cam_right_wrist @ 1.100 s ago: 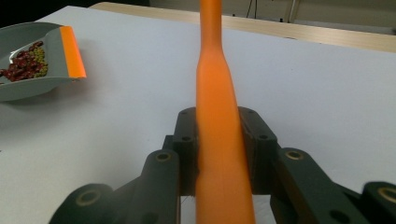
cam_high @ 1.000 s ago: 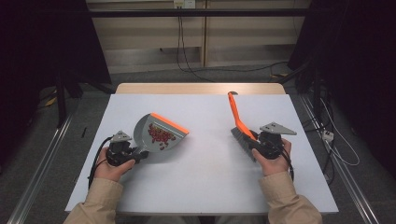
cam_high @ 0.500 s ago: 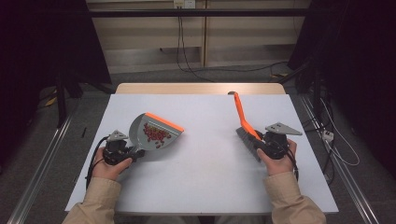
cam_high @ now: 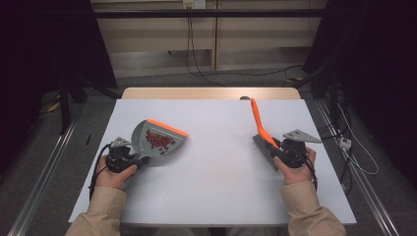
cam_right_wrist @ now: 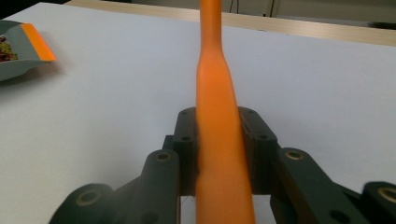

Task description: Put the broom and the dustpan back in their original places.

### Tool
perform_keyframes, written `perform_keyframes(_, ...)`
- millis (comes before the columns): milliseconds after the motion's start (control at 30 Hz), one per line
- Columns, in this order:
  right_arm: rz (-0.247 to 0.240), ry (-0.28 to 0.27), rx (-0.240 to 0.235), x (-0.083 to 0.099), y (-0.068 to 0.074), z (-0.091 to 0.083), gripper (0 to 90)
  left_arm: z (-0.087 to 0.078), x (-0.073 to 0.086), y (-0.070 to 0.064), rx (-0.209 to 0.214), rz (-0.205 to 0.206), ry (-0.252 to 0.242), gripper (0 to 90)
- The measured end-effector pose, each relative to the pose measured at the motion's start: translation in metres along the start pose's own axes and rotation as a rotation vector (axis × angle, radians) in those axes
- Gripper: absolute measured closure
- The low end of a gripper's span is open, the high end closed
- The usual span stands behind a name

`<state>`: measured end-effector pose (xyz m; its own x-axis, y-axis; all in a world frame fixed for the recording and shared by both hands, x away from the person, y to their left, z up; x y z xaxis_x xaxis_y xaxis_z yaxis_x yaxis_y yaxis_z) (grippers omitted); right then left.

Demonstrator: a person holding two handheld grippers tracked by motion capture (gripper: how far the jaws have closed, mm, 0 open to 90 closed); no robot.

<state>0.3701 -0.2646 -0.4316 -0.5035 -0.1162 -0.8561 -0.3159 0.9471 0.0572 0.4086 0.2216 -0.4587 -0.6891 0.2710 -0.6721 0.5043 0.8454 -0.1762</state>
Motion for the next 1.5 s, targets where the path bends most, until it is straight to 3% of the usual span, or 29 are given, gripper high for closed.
perform_keyframes(667,0.017,0.005,0.056,0.005,-0.020,-0.002,71.2,0.006,0.002,0.008,-0.067,-0.051,0.016,63.5)
perform_keyframes(1167,0.017,0.009,0.116,0.006,-0.037,-0.003,71.2,0.008,0.001,0.009,-0.077,-0.071,0.010,63.4)
perform_keyframes(1500,0.020,0.010,0.124,0.008,-0.039,-0.004,71.2,0.008,0.002,0.008,-0.078,-0.070,0.010,63.4)
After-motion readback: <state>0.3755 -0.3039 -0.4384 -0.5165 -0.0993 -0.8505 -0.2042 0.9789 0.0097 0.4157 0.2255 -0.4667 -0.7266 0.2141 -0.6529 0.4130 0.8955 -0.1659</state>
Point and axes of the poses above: each handheld gripper's, and its own axes: z roughly forward along the jaws, x roughly out of its underside, y roughly to its left, the point moved 3 cm from there along z, roughly forward along the jaws, and after that the axes turned 2 degrees about -z, right-handed, at the moved point
